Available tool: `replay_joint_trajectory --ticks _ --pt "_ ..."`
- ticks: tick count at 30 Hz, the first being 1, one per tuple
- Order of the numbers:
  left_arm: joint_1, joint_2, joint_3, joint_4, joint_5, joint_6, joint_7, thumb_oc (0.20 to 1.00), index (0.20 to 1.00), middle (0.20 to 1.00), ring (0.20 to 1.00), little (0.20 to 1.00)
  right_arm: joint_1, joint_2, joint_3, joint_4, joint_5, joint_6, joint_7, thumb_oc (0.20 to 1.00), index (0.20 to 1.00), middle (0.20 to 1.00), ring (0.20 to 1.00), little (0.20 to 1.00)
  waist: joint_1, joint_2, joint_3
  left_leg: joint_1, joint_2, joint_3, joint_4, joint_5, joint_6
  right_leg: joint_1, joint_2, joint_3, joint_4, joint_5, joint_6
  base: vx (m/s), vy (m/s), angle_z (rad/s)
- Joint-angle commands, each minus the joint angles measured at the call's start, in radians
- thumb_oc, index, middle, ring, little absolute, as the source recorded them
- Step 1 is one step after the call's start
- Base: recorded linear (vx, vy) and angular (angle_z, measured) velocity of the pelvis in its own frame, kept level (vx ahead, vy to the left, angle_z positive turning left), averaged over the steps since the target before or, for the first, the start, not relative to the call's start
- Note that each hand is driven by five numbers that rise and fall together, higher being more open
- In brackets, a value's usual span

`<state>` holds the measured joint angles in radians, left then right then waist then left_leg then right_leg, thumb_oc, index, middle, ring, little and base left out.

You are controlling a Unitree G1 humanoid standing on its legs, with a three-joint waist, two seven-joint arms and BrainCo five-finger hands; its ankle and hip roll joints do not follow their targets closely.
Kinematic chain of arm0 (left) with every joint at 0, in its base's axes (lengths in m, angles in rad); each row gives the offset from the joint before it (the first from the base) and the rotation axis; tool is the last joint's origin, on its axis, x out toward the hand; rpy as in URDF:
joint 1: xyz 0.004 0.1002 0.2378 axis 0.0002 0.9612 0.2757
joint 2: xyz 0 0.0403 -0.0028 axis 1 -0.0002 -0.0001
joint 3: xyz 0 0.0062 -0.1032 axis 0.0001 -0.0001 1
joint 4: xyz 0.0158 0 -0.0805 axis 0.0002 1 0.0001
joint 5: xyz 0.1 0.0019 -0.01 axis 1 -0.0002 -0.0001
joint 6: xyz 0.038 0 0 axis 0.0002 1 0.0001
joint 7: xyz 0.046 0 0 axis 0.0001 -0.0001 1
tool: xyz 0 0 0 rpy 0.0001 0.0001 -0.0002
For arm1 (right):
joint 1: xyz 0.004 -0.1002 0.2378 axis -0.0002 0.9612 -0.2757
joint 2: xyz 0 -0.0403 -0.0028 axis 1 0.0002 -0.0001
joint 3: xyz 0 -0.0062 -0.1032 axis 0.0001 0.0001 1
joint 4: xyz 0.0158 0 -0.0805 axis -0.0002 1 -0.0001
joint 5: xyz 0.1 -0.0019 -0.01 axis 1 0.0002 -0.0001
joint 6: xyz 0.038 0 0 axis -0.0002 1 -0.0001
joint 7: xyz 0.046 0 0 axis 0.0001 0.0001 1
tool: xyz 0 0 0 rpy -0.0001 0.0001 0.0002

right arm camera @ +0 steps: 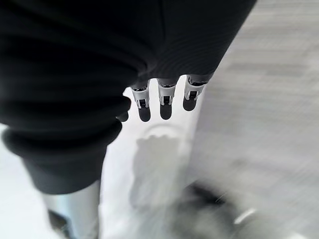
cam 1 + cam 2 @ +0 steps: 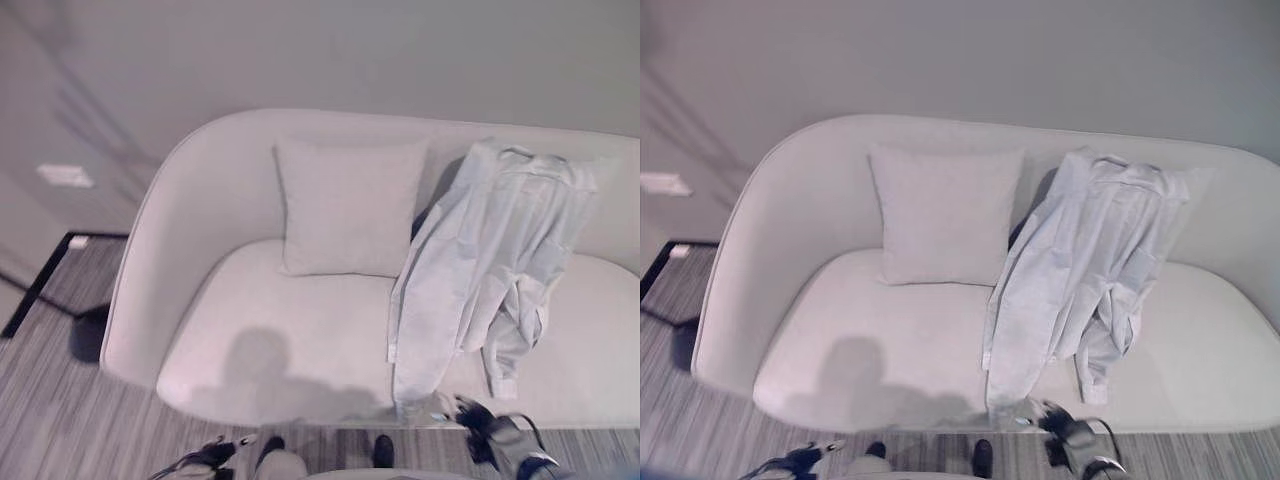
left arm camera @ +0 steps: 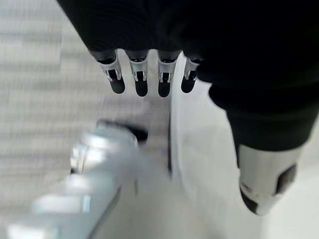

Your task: Hang the clothes on the sofa on the clothes rack.

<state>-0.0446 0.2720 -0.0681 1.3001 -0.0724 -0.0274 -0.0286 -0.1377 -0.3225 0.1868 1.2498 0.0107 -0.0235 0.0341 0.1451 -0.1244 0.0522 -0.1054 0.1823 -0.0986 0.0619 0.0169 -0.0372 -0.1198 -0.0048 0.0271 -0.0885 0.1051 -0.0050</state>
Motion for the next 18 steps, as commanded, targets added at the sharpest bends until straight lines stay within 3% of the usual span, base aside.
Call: replay_joint_trajectory --ticks 1,2,3,4,5,7,11,12,15,18 --pt "-0.061 0.045 0.025 0.015 -0.018 -0.018 0.000 1.000 1.000 1.000 1.000 1.000 -0.049 -0.037 0.017 0.001 0.013 -0.010 -0.016 1.000 1.000 1.000 1.000 1.000 0.019 0.054 -0.011 0.022 -0.123 -0.073 -0.143 0.049 0.041 0.027 -0.043 0.089 0.001 -0.021 0.014 0.06 -0.264 -0.12" --pt "-0.060 0.045 0.024 0.015 -0.018 -0.019 0.000 1.000 1.000 1.000 1.000 1.000 -0.049 -0.037 0.017 0.002 0.013 -0.010 -0.016 1.000 1.000 1.000 1.000 1.000 0.020 0.055 -0.009 0.026 -0.123 -0.072 -0.143 0.047 0.042 0.031 -0.042 0.089 0.001 -0.023 0.014 0.04 -0.165 -0.27" --pt "-0.063 0.045 0.002 0.040 -0.002 -0.015 0.001 1.000 1.000 1.000 1.000 1.000 -0.053 -0.033 0.016 0.013 0.007 -0.003 -0.016 1.000 1.000 1.000 1.000 1.000 0.025 0.069 -0.022 0.021 -0.210 -0.091 -0.149 0.050 0.056 0.029 -0.016 0.095 0.001 -0.020 0.014 0.02 -0.093 -0.35" --pt "-0.063 0.045 0.002 0.040 -0.002 -0.015 0.001 1.000 1.000 1.000 1.000 1.000 -0.053 -0.033 0.016 0.013 0.007 -0.004 -0.016 1.000 1.000 1.000 1.000 1.000 0.025 0.070 -0.019 0.025 -0.210 -0.091 -0.149 0.049 0.056 0.033 -0.016 0.095 0.001 -0.021 0.014 0.00 -0.145 -0.31" --pt "-0.068 0.049 -0.004 0.045 0.002 -0.008 0.008 1.000 1.000 1.000 1.000 1.000 -0.069 -0.037 0.033 0.024 0.002 0.001 -0.017 1.000 1.000 1.000 1.000 1.000 0.033 0.082 -0.020 0.016 -0.276 -0.134 -0.149 0.051 0.065 0.017 0.011 0.105 0.001 -0.005 0.017 -0.01 -0.051 -0.15" --pt "-0.077 0.041 -0.008 0.051 -0.003 -0.006 0.004 1.000 1.000 1.000 1.000 1.000 -0.080 -0.033 0.043 0.046 0.000 0.002 -0.016 1.000 1.000 1.000 1.000 1.000 0.041 0.099 -0.023 0.010 -0.282 -0.165 -0.149 0.048 0.079 0.035 0.022 0.114 0.001 -0.010 0.014 -0.01 -0.024 -0.35" --pt "-0.078 0.042 -0.016 0.057 0.002 -0.007 0.008 1.000 1.000 1.000 1.000 1.000 -0.080 -0.023 0.040 0.059 -0.004 0.002 -0.014 1.000 1.000 1.000 1.000 1.000 0.037 0.096 -0.020 0.008 -0.281 -0.166 -0.149 0.049 0.078 0.046 0.021 0.121 0.001 -0.003 0.012 0.00 0.037 -0.38" --pt "-0.093 0.057 -0.040 0.067 0.010 -0.009 0.015 1.000 1.000 1.000 1.000 1.000 -0.084 -0.013 0.049 0.060 -0.006 -0.003 0.000 1.000 1.000 1.000 1.000 1.000 0.016 0.106 0.012 0.022 -0.251 -0.150 -0.149 0.040 0.075 -0.009 0.053 0.149 0.236 -0.006 0.029 -0.01 0.124 -0.37" --pt "-0.099 0.061 -0.040 0.066 0.012 -0.010 0.018 1.000 1.000 1.000 1.000 1.000 -0.087 -0.013 0.053 0.060 -0.005 -0.002 0.003 1.000 1.000 1.000 1.000 1.000 0.013 0.113 0.022 0.027 -0.236 -0.149 -0.149 0.038 0.070 -0.026 0.059 0.157 0.272 -0.012 0.031 0.01 0.021 -0.86" --pt "-0.091 0.063 -0.026 0.035 0.009 -0.009 0.019 1.000 1.000 1.000 1.000 1.000 -0.073 -0.003 0.047 0.059 -0.011 -0.003 0.004 1.000 1.000 1.000 1.000 1.000 0.018 0.101 -0.005 0.042 -0.199 -0.158 -0.149 -0.004 0.053 -0.006 -0.096 0.139 0.086 -0.015 0.008 0.14 -0.160 -0.02"
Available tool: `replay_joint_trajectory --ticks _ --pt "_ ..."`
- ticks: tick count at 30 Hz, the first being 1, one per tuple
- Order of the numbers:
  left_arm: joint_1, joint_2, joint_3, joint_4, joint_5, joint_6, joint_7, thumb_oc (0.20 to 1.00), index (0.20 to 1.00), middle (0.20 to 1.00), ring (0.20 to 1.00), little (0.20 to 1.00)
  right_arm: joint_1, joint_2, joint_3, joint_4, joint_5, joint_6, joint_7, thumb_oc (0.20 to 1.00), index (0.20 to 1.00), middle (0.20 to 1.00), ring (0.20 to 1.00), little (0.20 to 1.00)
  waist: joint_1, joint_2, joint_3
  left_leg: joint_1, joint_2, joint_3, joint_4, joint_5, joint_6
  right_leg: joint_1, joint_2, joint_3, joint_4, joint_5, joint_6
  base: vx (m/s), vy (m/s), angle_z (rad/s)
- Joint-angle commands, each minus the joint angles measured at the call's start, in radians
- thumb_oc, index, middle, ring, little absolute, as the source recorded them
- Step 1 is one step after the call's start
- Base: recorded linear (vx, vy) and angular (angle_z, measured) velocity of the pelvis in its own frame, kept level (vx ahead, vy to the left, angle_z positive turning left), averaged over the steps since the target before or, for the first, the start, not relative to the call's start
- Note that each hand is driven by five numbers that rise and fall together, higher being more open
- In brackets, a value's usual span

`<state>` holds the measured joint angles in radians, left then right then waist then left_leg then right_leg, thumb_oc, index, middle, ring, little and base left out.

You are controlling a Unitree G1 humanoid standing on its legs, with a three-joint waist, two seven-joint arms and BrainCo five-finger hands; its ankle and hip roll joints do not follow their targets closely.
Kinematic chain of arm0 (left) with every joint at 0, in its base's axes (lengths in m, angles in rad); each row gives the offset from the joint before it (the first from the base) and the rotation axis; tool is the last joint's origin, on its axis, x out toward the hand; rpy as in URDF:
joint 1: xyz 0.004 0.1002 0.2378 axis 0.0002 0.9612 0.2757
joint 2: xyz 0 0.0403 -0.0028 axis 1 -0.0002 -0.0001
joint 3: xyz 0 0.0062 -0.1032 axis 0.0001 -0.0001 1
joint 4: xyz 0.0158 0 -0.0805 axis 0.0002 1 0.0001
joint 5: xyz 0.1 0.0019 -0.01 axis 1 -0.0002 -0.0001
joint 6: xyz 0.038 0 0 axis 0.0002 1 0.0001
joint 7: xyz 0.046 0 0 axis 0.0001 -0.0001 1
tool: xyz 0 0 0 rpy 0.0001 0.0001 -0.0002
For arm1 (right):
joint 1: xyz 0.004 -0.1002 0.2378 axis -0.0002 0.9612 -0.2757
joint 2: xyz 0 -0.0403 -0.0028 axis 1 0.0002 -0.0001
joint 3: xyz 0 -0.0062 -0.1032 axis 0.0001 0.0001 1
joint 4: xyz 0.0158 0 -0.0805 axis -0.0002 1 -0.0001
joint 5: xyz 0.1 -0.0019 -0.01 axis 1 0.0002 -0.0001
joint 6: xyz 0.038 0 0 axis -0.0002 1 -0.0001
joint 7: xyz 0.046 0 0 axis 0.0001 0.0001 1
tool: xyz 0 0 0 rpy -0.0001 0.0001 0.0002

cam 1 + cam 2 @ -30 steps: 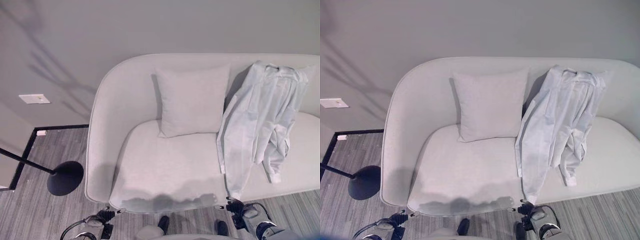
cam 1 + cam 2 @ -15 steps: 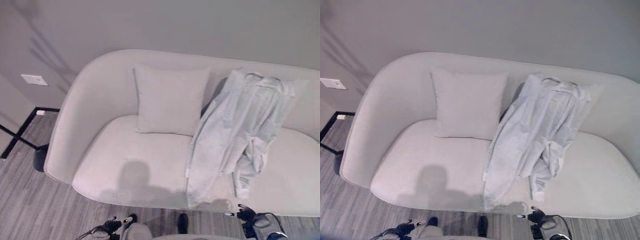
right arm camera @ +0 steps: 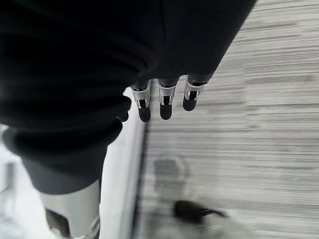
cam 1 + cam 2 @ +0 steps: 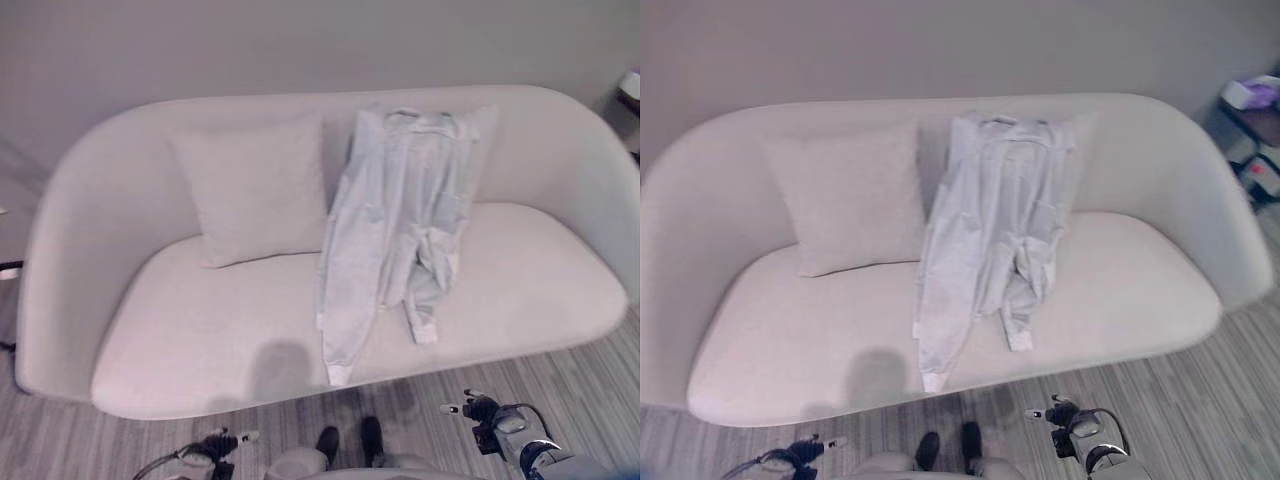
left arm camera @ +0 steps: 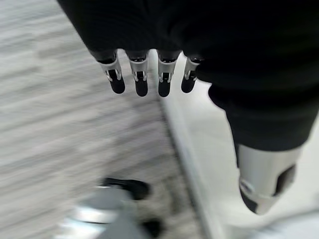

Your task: Hang the clothes on the sofa on the clothes rack.

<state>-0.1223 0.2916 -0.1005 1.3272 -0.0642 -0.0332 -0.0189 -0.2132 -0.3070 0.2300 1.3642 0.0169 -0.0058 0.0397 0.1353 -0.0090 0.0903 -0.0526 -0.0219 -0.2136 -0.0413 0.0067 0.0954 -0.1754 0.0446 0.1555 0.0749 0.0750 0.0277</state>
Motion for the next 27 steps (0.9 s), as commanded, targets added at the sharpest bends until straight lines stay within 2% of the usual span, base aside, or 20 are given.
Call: replay_joint_trajectory --ticks 1,4,8,9,11,12,14,17,18,21,22,23,24,27 --pt "-0.014 0.044 0.006 0.008 0.001 -0.003 0.010 1.000 1.000 1.000 1.000 1.000 0.003 -0.019 0.003 -0.055 -0.018 -0.021 -0.001 1.000 1.000 1.000 1.000 1.000 0.028 -0.014 -0.043 -0.010 0.005 -0.043 -0.046 0.006 -0.079 0.050 -0.145 0.010 -0.078 0.015 -0.025 0.14 -0.155 -0.14" --pt "-0.003 0.055 0.003 -0.011 -0.015 -0.005 0.016 1.000 1.000 1.000 1.000 1.000 0.002 -0.014 0.022 -0.083 -0.018 -0.018 0.006 1.000 1.000 1.000 1.000 1.000 0.012 -0.007 -0.037 0.012 0.038 -0.071 -0.046 -0.007 -0.082 -0.024 -0.196 0.048 -0.162 0.029 -0.003 0.11 -0.204 -0.20" --pt "-0.008 0.061 0.003 0.002 -0.022 -0.006 0.014 1.000 1.000 1.000 1.000 1.000 0.004 -0.005 0.028 -0.102 -0.024 -0.017 0.012 1.000 1.000 1.000 1.000 1.000 0.003 -0.037 -0.042 0.005 0.052 -0.069 -0.046 -0.022 -0.085 -0.001 -0.196 0.037 -0.162 0.011 -0.008 0.07 -0.266 0.41" --pt "-0.006 0.052 0.008 0.004 -0.019 -0.013 0.010 1.000 1.000 1.000 1.000 1.000 0.008 -0.010 0.025 -0.112 -0.026 -0.023 0.006 1.000 1.000 1.000 1.000 1.000 -0.005 -0.048 -0.048 -0.009 0.091 -0.060 -0.046 -0.016 -0.091 0.004 -0.168 0.028 -0.162 0.017 -0.003 0.14 -0.466 0.52" --pt "-0.001 0.043 0.010 0.004 -0.021 -0.016 0.006 1.000 1.000 1.000 1.000 1.000 0.022 -0.019 0.019 -0.121 -0.023 -0.027 0.001 1.000 1.000 1.000 1.000 1.000 -0.013 -0.050 -0.049 -0.015 0.128 -0.053 -0.046 -0.004 -0.089 0.018 -0.140 0.022 -0.162 0.023 -0.005 0.15 -0.463 0.14" --pt "0.004 0.033 0.012 -0.001 -0.023 -0.015 -0.002 1.000 1.000 1.000 1.000 1.000 0.033 -0.030 0.007 -0.124 -0.020 -0.028 -0.004 1.000 1.000 1.000 1.000 1.000 -0.020 -0.050 -0.050 -0.017 0.160 -0.044 -0.046 0.014 -0.082 0.031 -0.114 0.015 -0.162 0.019 -0.004 0.15 -0.452 0.20" --pt "0.006 0.022 0.013 -0.010 -0.023 -0.012 -0.006 1.000 1.000 1.000 1.000 1.000 0.043 -0.042 -0.004 -0.128 -0.015 -0.029 -0.008 1.000 1.000 1.000 1.000 1.000 -0.025 -0.045 -0.050 -0.014 0.186 -0.027 -0.046 0.033 -0.077 0.050 -0.092 0.011 -0.162 0.008 -0.006 0.11 -0.278 0.20" --pt "0.000 0.016 0.005 -0.026 -0.022 -0.009 -0.006 1.000 1.000 1.000 1.000 1.000 0.046 -0.053 -0.013 -0.119 -0.009 -0.030 -0.017 1.000 1.000 1.000 1.000 1.000 -0.022 -0.047 -0.035 -0.022 0.191 -0.010 -0.041 0.063 -0.078 0.061 -0.091 0.006 -0.162 0.019 -0.007 0.05 -0.153 0.23" --pt "-0.006 0.017 0.002 -0.034 -0.021 -0.010 -0.007 1.000 1.000 1.000 1.000 1.000 0.048 -0.061 -0.024 -0.120 0.000 -0.030 -0.021 1.000 1.000 1.000 1.000 1.000 -0.028 -0.052 -0.024 -0.015 0.183 0.015 -0.014 0.064 -0.084 0.066 -0.088 -0.002 -0.162 0.023 -0.013 0.07 -0.120 0.28" --pt "-0.016 0.017 0.011 -0.034 -0.021 -0.008 -0.007 1.000 1.000 1.000 1.000 1.000 0.049 -0.069 -0.034 -0.108 0.001 -0.030 -0.022 1.000 1.000 1.000 1.000 1.000 -0.028 -0.048 -0.027 -0.015 0.166 0.034 -0.046 0.055 -0.091 0.073 -0.088 -0.013 -0.162 0.009 -0.013 0.06 0.009 0.19" --pt "-0.014 0.022 0.010 -0.033 -0.022 -0.007 -0.006 1.000 1.000 1.000 1.000 1.000 0.059 -0.081 -0.053 -0.108 0.007 -0.028 -0.025 1.000 1.000 1.000 1.000 1.000 -0.022 -0.046 -0.029 -0.088 0.118 0.024 -0.046 0.025 -0.092 0.080 -0.093 -0.020 -0.162 0.005 -0.014 0.04 0.049 0.29" --pt "-0.014 0.021 0.009 -0.033 -0.022 -0.008 -0.006 1.000 1.000 1.000 1.000 1.000 0.060 -0.081 -0.053 -0.108 0.007 -0.028 -0.025 1.000 1.000 1.000 1.000 1.000 -0.023 -0.046 -0.029 -0.087 0.117 0.023 -0.046 0.025 -0.091 0.081 -0.094 -0.021 -0.162 0.003 -0.013 0.09 0.109 0.45" --pt "-0.009 0.023 0.011 -0.024 -0.014 -0.009 -0.010 1.000 1.000 1.000 1.000 1.000 0.050 -0.075 -0.048 -0.099 0.000 -0.028 -0.024 1.000 1.000 1.000 1.000 1.000 -0.014 -0.048 -0.034 -0.094 0.093 -0.010 -0.046 0.010 -0.092 0.086 -0.094 -0.009 -0.162 0.007 -0.016 0.08 0.107 0.28" --pt "-0.012 0.029 0.006 -0.004 -0.011 -0.017 -0.002 1.000 1.000 1.000 1.000 1.000 0.042 -0.058 -0.049 -0.102 -0.001 -0.026 -0.019 1.000 1.000 1.000 1.000 1.000 -0.006 -0.051 -0.049 -0.090 0.074 0.000 -0.046 0.005 -0.098 0.091 -0.117 -0.017 -0.162 0.006 -0.023 0.10 0.201 -0.23"
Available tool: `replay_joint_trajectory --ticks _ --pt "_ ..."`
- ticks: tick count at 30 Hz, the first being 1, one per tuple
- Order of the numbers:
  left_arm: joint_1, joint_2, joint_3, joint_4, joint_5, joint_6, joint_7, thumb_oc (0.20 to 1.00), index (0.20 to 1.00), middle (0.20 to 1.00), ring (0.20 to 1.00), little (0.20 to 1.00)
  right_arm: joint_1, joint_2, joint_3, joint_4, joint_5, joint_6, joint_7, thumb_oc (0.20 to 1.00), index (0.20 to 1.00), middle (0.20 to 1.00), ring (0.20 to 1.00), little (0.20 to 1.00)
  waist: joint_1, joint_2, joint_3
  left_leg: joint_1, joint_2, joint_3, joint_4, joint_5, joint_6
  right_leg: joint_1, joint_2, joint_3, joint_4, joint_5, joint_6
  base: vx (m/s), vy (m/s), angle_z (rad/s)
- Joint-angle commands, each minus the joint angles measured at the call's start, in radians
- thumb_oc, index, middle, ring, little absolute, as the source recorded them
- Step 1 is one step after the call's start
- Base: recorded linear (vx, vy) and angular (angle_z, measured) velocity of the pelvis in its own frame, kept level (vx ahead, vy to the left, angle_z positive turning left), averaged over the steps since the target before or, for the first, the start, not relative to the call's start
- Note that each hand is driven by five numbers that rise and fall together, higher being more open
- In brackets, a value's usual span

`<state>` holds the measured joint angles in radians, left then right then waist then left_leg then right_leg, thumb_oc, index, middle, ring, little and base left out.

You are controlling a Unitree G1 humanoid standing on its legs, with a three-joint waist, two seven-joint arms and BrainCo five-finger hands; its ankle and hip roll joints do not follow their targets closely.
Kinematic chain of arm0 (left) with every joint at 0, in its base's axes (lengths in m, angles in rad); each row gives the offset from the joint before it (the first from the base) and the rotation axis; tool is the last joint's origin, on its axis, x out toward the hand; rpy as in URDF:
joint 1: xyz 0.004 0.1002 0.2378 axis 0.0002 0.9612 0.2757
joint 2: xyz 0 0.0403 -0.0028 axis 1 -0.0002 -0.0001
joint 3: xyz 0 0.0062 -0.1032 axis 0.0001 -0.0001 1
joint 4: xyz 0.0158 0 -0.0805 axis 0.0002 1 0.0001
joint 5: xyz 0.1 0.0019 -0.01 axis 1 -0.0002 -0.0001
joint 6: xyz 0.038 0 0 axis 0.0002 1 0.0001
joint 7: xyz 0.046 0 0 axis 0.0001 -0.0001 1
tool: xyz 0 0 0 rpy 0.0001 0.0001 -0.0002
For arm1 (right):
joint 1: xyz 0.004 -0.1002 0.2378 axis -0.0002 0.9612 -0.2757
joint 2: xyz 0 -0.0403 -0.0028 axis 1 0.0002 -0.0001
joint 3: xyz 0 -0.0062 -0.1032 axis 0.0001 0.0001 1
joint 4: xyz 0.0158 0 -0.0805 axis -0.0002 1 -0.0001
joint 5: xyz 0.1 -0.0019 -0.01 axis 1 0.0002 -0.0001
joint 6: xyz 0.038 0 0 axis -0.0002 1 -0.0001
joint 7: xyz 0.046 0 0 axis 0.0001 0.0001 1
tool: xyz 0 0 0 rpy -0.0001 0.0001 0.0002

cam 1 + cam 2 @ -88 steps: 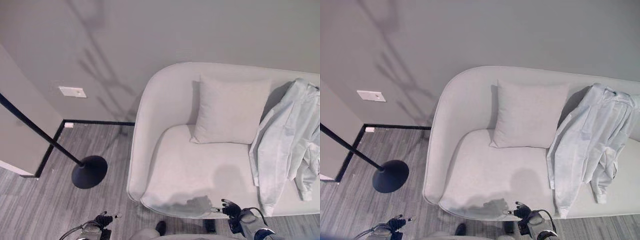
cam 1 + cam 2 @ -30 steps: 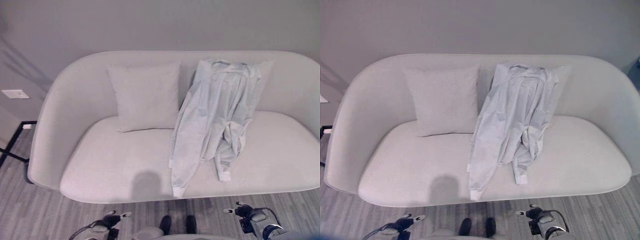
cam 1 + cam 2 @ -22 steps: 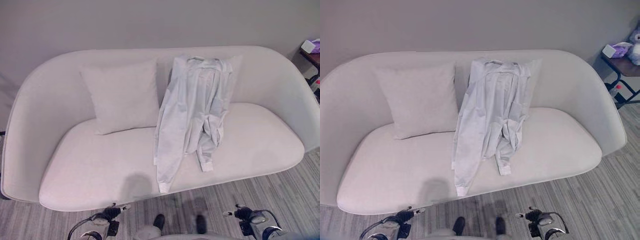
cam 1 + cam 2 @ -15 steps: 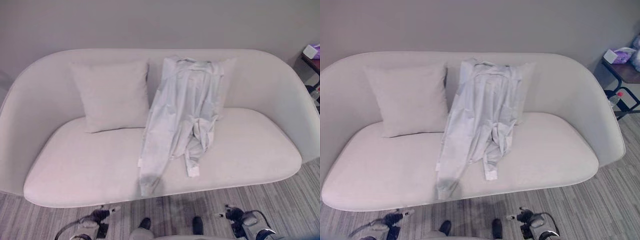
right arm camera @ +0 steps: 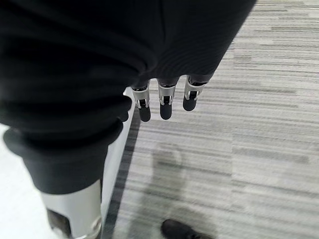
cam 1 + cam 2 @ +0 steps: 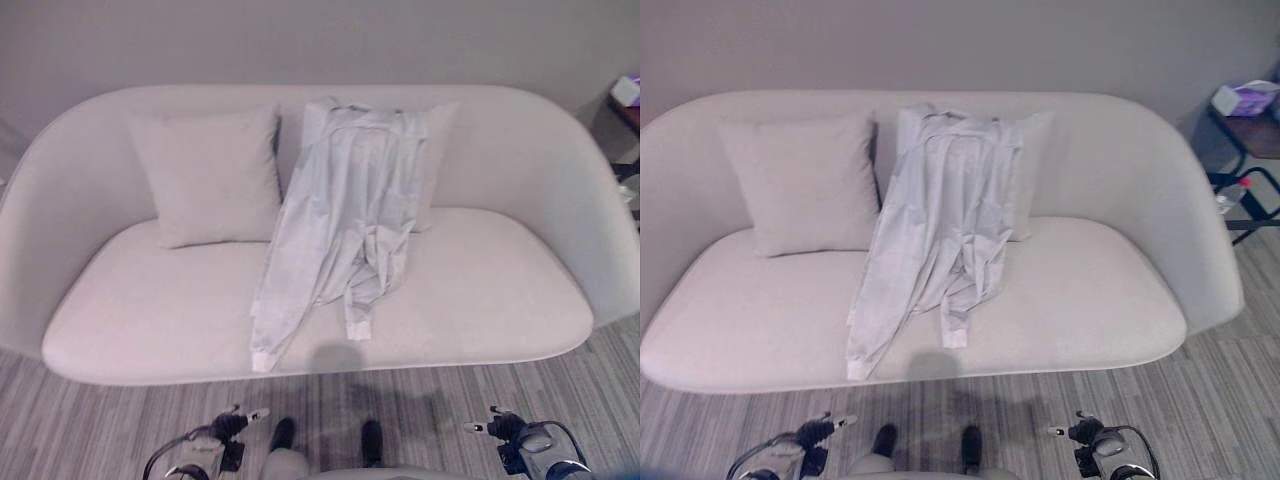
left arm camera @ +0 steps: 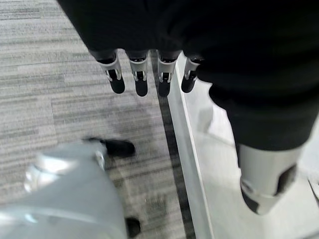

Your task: Hang the clothes on the sofa on the clothes rack.

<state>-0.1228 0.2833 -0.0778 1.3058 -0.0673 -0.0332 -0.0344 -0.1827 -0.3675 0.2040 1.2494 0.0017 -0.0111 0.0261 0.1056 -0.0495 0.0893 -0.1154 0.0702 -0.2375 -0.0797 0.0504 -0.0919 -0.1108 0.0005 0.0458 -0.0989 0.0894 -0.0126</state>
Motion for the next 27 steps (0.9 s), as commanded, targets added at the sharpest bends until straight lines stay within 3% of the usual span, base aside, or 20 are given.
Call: replay_joint_trajectory --ticks 1,10,15,17,19,24,27 --pt "-0.011 0.040 -0.021 0.018 -0.006 -0.016 0.014 1.000 1.000 1.000 1.000 1.000 0.009 0.005 -0.023 0.010 0.015 -0.019 -0.005 1.000 1.000 1.000 1.000 1.000 0.024 -0.010 -0.048 -0.023 -0.030 0.028 -0.008 -0.041 0.090 0.026 -0.083 0.091 0.012 -0.008 0.016 0.03 0.150 -0.24" --pt "-0.002 0.068 -0.006 0.012 -0.011 -0.009 0.030 1.000 1.000 1.000 1.000 1.000 0.004 0.024 -0.020 -0.045 0.020 -0.013 0.006 1.000 1.000 1.000 1.000 1.000 0.029 -0.016 -0.031 0.006 -0.088 0.022 -0.008 -0.056 0.107 0.030 -0.140 0.093 0.012 -0.003 0.019 0.04 0.204 -0.11" --pt "0.015 0.070 0.011 0.017 -0.013 -0.009 0.034 1.000 1.000 1.000 1.000 1.000 0.018 0.021 -0.030 -0.053 0.008 -0.009 0.013 1.000 1.000 1.000 1.000 1.000 0.029 -0.003 -0.029 0.038 -0.108 -0.001 -0.008 -0.035 0.117 0.023 -0.162 0.136 0.083 0.024 0.013 0.04 0.224 -0.08" --pt "0.018 0.070 0.017 0.013 -0.011 -0.010 0.033 1.000 1.000 1.000 1.000 1.000 0.020 0.016 -0.035 -0.065 0.007 -0.009 0.013 1.000 1.000 1.000 1.000 1.000 0.029 0.012 -0.011 0.053 -0.104 -0.004 -0.008 -0.028 0.117 -0.003 -0.144 0.160 0.161 0.026 0.014 0.03 0.203 -0.01" --pt "0.016 0.073 0.017 0.018 -0.009 -0.010 0.033 1.000 1.000 1.000 1.000 1.000 0.021 0.020 -0.034 -0.064 0.007 -0.010 0.013 1.000 1.000 1.000 1.000 1.000 0.031 0.013 -0.007 0.062 -0.104 -0.007 -0.008 -0.032 0.117 -0.001 -0.137 0.164 0.153 0.024 0.018 0.07 0.089 0.05" --pt "0.010 0.078 0.030 0.011 -0.021 -0.009 0.033 1.000 1.000 1.000 1.000 1.000 0.024 0.012 -0.022 -0.073 0.000 -0.018 0.013 1.000 1.000 1.000 1.000 1.000 -0.004 0.003 0.016 0.091 -0.113 -0.027 -0.008 -0.057 0.137 -0.113 -0.016 0.149 0.022 0.018 0.028 0.08 -0.008 -0.05" --pt "0.003 0.083 0.022 -0.001 -0.028 -0.005 0.032 1.000 1.000 1.000 1.000 1.000 0.023 0.013 -0.015 -0.089 -0.004 -0.020 0.016 1.000 1.000 1.000 1.000 1.000 -0.003 -0.014 0.025 0.090 -0.114 -0.026 -0.008 -0.069 0.137 -0.091 -0.022 0.140 0.012 0.006 0.024 0.02 -0.101 0.23"
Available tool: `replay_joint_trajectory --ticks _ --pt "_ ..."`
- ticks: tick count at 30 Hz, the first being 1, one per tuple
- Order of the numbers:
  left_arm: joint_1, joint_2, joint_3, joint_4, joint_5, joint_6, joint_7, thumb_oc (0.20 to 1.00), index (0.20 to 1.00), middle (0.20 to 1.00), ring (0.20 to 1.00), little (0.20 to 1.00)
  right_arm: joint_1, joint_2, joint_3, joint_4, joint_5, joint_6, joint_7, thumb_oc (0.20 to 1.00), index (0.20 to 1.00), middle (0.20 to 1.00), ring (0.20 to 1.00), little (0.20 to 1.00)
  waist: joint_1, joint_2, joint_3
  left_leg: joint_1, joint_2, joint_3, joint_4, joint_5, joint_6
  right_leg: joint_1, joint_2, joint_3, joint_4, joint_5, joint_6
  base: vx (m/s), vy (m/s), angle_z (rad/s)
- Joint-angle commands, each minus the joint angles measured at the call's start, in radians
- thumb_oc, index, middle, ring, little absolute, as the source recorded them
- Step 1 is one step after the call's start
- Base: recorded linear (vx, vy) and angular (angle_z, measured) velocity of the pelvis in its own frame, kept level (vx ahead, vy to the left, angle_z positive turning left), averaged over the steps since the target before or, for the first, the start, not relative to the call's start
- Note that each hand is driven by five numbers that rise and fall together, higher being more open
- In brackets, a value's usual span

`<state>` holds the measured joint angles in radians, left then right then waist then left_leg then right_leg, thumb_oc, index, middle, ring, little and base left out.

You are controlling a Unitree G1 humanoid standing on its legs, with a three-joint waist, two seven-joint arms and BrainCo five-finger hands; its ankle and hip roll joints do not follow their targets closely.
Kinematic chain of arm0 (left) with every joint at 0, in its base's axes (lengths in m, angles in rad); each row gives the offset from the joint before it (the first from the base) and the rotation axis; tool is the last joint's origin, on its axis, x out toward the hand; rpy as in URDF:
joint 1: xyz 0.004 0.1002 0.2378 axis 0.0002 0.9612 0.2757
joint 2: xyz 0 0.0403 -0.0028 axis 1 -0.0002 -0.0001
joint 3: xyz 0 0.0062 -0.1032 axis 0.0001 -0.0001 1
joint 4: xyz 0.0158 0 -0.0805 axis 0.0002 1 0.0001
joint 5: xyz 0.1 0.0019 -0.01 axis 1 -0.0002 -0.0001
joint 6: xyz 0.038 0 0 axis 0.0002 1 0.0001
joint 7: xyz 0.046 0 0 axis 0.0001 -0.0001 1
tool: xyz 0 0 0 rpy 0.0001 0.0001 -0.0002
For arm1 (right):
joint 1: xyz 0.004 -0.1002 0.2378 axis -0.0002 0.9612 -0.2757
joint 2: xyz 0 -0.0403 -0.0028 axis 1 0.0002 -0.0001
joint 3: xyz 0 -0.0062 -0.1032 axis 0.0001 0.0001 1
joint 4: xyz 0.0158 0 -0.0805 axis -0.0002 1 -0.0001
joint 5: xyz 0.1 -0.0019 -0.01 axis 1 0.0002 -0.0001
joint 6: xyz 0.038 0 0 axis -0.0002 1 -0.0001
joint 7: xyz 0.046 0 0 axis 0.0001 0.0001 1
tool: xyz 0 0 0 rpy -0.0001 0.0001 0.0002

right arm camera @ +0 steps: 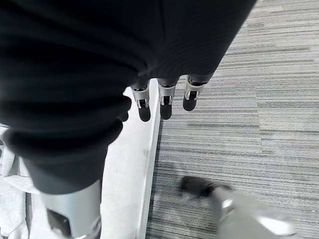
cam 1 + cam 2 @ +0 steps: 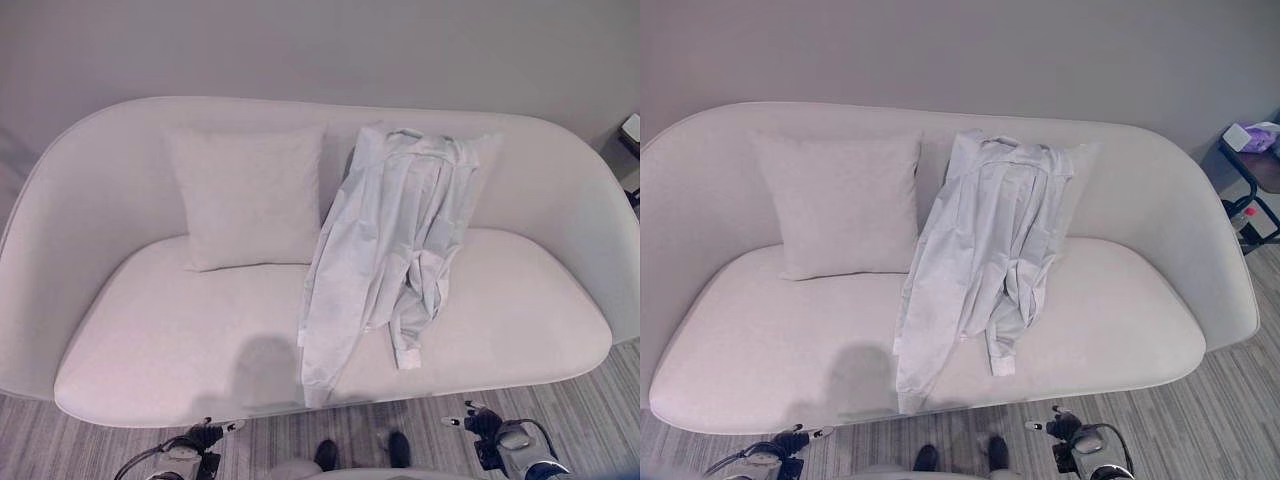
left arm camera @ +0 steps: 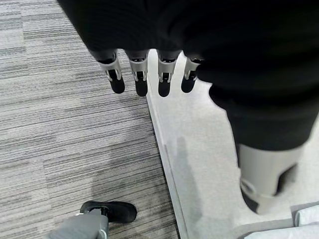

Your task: Hang the clothes on the sofa on the clothes rack.

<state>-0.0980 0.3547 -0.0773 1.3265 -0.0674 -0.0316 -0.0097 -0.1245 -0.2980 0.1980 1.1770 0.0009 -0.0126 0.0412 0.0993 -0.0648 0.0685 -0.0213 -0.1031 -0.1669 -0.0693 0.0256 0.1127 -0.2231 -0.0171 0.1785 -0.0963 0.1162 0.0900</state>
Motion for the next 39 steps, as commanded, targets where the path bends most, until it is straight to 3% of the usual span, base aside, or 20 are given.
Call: replay_joint_trajectory --ticks 1,8,12,16,17,19,22,24,25,26,28,39 --pt "-0.023 0.008 0.023 -0.024 -0.031 -0.009 0.006 1.000 1.000 1.000 1.000 1.000 -0.039 -0.059 -0.007 -0.021 -0.004 -0.019 0.002 1.000 1.000 1.000 1.000 1.000 0.003 -0.002 0.043 -0.009 0.064 -0.092 -0.018 -0.044 -0.068 0.021 -0.007 0.005 0.009 -0.016 -0.075 0.02 -0.079 0.45" --pt "-0.026 -0.003 0.007 -0.032 -0.018 -0.009 0.004 1.000 1.000 1.000 1.000 1.000 -0.043 -0.075 -0.013 -0.041 0.000 -0.022 -0.002 1.000 1.000 1.000 1.000 1.000 0.002 -0.006 0.036 -0.027 0.096 -0.079 -0.018 -0.032 -0.073 0.034 -0.010 -0.002 0.009 -0.004 -0.071 0.06 -0.124 0.09" --pt "-0.025 -0.012 -0.006 -0.045 -0.010 -0.007 -0.003 1.000 1.000 1.000 1.000 1.000 -0.019 -0.078 -0.029 -0.037 0.001 -0.030 -0.005 1.000 1.000 1.000 1.000 1.000 -0.007 0.001 0.024 -0.017 0.137 -0.058 -0.018 -0.024 -0.080 0.042 -0.002 -0.017 0.009 -0.011 -0.069 0.12 -0.159 0.02" --pt "-0.011 -0.009 0.003 -0.080 -0.012 -0.001 -0.012 1.000 1.000 1.000 1.000 1.000 0.001 -0.086 -0.034 -0.038 0.000 -0.035 -0.007 1.000 1.000 1.000 1.000 1.000 -0.007 0.008 0.022 0.008 0.189 -0.045 -0.018 0.024 -0.082 0.065 0.018 -0.017 0.009 -0.012 -0.070 0.12 -0.167 0.07" --pt "-0.003 -0.010 0.010 -0.122 -0.017 0.003 -0.018 1.000 1.000 1.000 1.000 1.000 0.010 -0.097 -0.044 -0.052 0.005 -0.036 -0.012 1.000 1.000 1.000 1.000 1.000 -0.001 -0.005 0.050 -0.069 0.191 -0.045 0.134 0.029 -0.086 0.079 0.008 -0.014 0.009 -0.003 -0.074 -0.07 -0.224 0.24" --pt "-0.026 -0.018 0.011 -0.158 -0.035 0.003 -0.012 1.000 1.000 1.000 1.000 1.000 -0.019 -0.113 -0.037 -0.062 0.013 -0.032 -0.026 1.000 1.000 1.000 1.000 1.000 0.017 -0.026 0.132 -0.244 0.131 -0.070 0.355 0.001 -0.097 0.090 -0.006 -0.013 0.009 0.011 -0.075 -0.13 -0.216 0.55" --pt "-0.024 -0.003 0.029 -0.199 -0.044 0.005 -0.018 1.000 1.000 1.000 1.000 1.000 -0.005 -0.124 -0.066 -0.064 0.018 -0.035 -0.029 1.000 1.000 1.000 1.000 1.000 0.039 -0.014 0.127 -0.256 0.171 -0.066 0.165 0.009 -0.088 0.113 0.000 -0.005 0.009 -0.024 -0.077 0.12 0.066 0.19" --pt "-0.020 -0.002 0.018 -0.200 -0.040 0.001 -0.022 1.000 1.000 1.000 1.000 1.000 0.001 -0.131 -0.088 -0.058 0.027 -0.037 -0.039 1.000 1.000 1.000 1.000 1.000 0.063 -0.008 0.144 -0.333 0.147 -0.085 0.045 0.046 -0.101 0.140 -0.006 0.005 0.009 -0.034 -0.081 0.17 0.177 0.21" --pt "-0.017 0.001 0.028 -0.191 -0.039 0.000 -0.027 1.000 1.000 1.000 1.000 1.000 -0.004 -0.128 -0.083 -0.057 0.023 -0.037 -0.034 1.000 1.000 1.000 1.000 1.000 0.068 -0.004 0.126 -0.287 0.152 -0.116 -0.013 0.052 -0.105 0.147 -0.001 0.021 0.009 -0.035 -0.087 0.32 0.333 -0.04" --pt "-0.015 0.002 0.035 -0.179 -0.034 -0.003 -0.028 1.000 1.000 1.000 1.000 1.000 -0.010 -0.125 -0.079 -0.059 0.016 -0.035 -0.031 1.000 1.000 1.000 1.000 1.000 0.067 0.001 0.099 -0.261 0.151 -0.111 -0.017 0.064 -0.120 0.145 -0.017 0.028 0.009 -0.029 -0.093 0.37 0.469 -0.38" --pt "-0.010 0.007 0.036 -0.170 -0.025 -0.008 -0.025 1.000 1.000 1.000 1.000 1.000 -0.028 -0.121 -0.074 -0.082 0.016 -0.033 -0.030 1.000 1.000 1.000 1.000 1.000 0.073 -0.010 0.087 -0.249 0.142 -0.095 -0.018 0.049 -0.118 0.131 -0.034 0.033 0.009 -0.022 -0.096 0.18 0.340 -0.91" --pt "-0.037 0.029 0.083 -0.254 -0.049 -0.001 0.005 1.000 1.000 1.000 1.000 1.000 -0.080 -0.136 -0.049 -0.213 0.001 -0.039 -0.035 1.000 1.000 1.000 1.000 1.000 0.087 -0.032 0.152 -0.249 0.120 -0.072 -0.018 0.025 -0.109 0.060 -0.073 0.007 0.009 -0.038 -0.084 0.00 0.094 -0.18"
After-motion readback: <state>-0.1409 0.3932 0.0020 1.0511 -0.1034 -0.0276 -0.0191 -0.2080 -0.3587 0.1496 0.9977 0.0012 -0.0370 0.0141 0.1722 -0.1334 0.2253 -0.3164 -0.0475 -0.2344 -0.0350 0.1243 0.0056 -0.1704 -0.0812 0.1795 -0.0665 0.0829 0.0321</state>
